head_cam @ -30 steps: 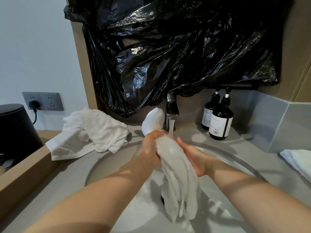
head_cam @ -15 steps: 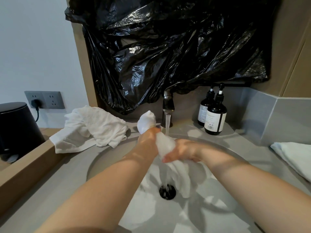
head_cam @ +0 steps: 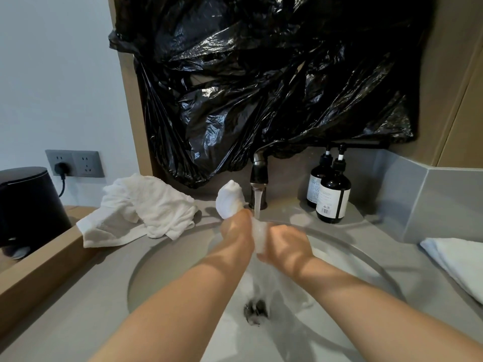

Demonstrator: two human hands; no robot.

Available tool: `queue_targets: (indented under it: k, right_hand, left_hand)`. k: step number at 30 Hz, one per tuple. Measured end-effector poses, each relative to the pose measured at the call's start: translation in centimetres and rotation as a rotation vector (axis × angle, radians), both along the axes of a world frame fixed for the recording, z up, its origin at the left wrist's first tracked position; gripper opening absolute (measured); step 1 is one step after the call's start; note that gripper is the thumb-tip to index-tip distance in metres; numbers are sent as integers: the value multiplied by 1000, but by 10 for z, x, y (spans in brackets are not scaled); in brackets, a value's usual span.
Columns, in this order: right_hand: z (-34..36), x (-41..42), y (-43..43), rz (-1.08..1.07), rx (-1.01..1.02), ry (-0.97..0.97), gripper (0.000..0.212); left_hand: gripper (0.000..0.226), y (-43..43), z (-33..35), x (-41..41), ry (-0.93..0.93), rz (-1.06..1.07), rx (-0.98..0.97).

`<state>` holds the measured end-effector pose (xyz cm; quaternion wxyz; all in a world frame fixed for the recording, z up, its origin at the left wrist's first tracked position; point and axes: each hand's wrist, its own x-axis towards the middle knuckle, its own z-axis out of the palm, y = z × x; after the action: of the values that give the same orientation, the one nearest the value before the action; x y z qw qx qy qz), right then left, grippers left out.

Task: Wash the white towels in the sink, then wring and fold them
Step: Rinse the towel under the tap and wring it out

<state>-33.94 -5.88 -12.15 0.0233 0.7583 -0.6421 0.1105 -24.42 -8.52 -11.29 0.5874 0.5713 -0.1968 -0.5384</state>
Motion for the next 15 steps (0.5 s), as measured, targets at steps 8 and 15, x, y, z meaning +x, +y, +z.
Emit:
queue_targets:
  k: [8, 15]
  right_hand:
    - [6, 8, -2, 18, 18, 22, 30]
    - [20, 2, -4, -1, 223, -277, 22]
  left_hand:
    - [14, -17, 5, -2, -74, 172, 52]
    - [63, 3, -1, 23, 115, -391, -95]
